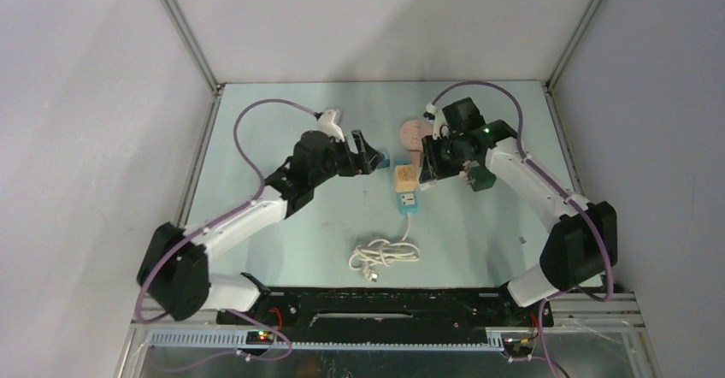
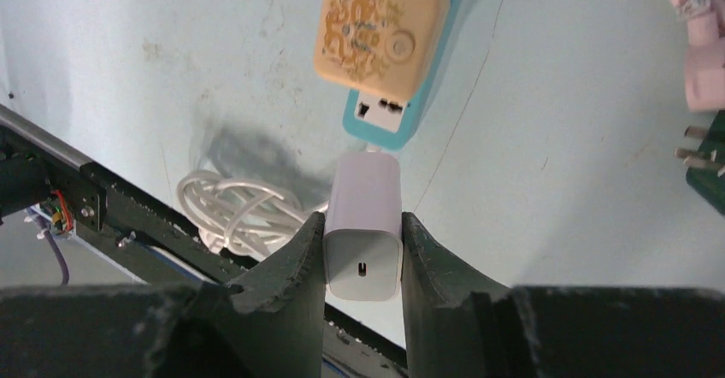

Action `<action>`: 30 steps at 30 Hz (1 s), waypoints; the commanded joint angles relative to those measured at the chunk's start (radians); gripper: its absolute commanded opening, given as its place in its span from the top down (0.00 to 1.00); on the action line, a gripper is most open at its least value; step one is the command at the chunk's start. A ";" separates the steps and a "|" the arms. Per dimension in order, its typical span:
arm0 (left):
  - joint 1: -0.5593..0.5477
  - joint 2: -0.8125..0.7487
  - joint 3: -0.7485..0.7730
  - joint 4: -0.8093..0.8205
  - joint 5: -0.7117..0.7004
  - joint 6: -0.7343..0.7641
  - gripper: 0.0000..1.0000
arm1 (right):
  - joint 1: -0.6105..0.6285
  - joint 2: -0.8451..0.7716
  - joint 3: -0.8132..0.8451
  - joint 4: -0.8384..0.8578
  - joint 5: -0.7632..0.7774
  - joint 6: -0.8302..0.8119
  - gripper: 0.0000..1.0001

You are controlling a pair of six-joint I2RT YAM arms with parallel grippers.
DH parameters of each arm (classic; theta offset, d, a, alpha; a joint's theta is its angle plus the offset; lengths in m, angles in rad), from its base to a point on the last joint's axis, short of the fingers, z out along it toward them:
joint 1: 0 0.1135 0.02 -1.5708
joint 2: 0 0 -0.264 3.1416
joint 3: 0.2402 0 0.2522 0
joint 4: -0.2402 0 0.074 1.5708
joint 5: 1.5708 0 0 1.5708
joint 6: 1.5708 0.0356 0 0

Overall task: Insert the plug
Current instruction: Insert the plug into the socket.

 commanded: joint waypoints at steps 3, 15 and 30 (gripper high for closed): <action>-0.001 -0.185 -0.136 -0.121 -0.101 0.179 0.13 | 0.006 -0.100 -0.091 -0.034 -0.033 0.009 1.00; -0.002 -0.355 -0.296 -0.191 -0.184 0.210 0.08 | 0.030 0.024 -0.101 0.065 -0.053 0.066 1.00; -0.001 -0.418 -0.364 -0.210 -0.216 0.193 0.08 | 0.106 0.199 0.033 0.076 0.038 0.104 1.00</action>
